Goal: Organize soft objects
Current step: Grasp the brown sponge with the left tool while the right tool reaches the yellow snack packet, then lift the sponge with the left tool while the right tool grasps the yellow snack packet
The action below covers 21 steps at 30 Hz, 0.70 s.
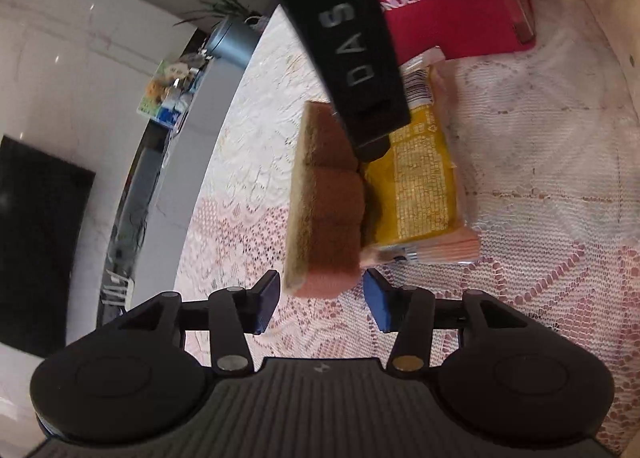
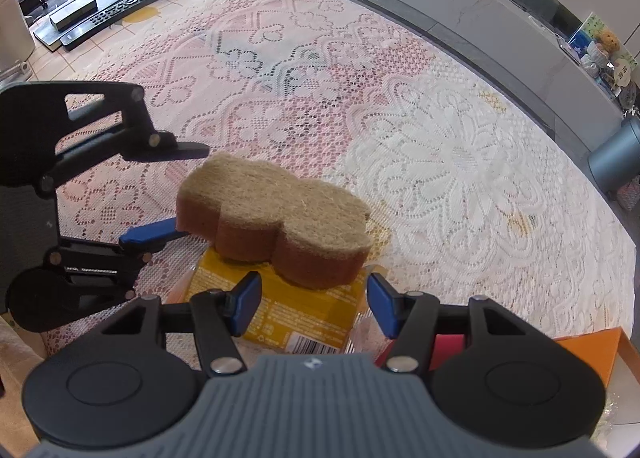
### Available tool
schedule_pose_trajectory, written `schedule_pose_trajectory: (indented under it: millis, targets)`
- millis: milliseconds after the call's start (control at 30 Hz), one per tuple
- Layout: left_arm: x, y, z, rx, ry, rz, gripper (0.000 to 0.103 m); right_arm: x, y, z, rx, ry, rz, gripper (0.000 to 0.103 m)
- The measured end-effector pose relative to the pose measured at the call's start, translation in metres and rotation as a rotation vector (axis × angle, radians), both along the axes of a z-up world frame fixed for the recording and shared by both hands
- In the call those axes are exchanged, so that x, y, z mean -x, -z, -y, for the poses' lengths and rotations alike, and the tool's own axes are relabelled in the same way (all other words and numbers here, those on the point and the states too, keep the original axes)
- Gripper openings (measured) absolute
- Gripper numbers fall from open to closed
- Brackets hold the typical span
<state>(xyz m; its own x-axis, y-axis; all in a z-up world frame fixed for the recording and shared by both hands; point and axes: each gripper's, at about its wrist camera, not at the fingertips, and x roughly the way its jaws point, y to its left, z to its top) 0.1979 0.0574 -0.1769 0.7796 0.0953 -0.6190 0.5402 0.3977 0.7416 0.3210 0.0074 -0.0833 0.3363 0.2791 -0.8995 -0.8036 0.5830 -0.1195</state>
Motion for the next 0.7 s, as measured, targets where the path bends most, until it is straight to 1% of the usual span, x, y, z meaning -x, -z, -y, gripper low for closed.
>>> schedule_pose_trajectory:
  millis: [133,200,233,267,300,367,467,567,700]
  targets:
    - [-0.003,0.012,0.009,-0.067,0.051,0.036,0.06,-0.001,0.003,-0.001,-0.005,0.002,-0.013,0.058]
    - [-0.006,0.014,0.011,-0.073,0.057,0.045,0.059,0.0,0.003,-0.003,-0.007,-0.002,-0.013,0.058]
    - [-0.008,0.015,0.011,-0.071,0.053,0.045,0.053,0.0,0.003,-0.003,-0.009,-0.003,-0.013,0.058]
    - [-0.009,0.015,0.011,-0.071,0.043,0.049,0.04,0.001,0.003,-0.003,-0.012,-0.005,-0.013,0.058]
    - [-0.01,0.015,0.01,-0.07,0.031,0.064,0.036,0.002,0.003,-0.003,-0.014,-0.007,-0.014,0.058]
    - [-0.011,0.011,0.007,-0.036,0.005,0.053,0.036,0.004,0.002,-0.003,-0.016,-0.007,-0.013,0.058]
    - [-0.008,0.003,0.004,0.033,-0.076,0.042,0.035,0.005,0.001,-0.002,-0.027,0.004,-0.013,0.058]
    - [-0.006,-0.005,-0.002,0.087,-0.195,0.027,0.035,0.007,-0.003,0.001,-0.053,0.023,-0.018,0.059]
    - [-0.008,-0.025,-0.013,0.2,-0.357,0.011,0.035,0.015,-0.006,0.003,-0.085,0.045,-0.027,0.062]
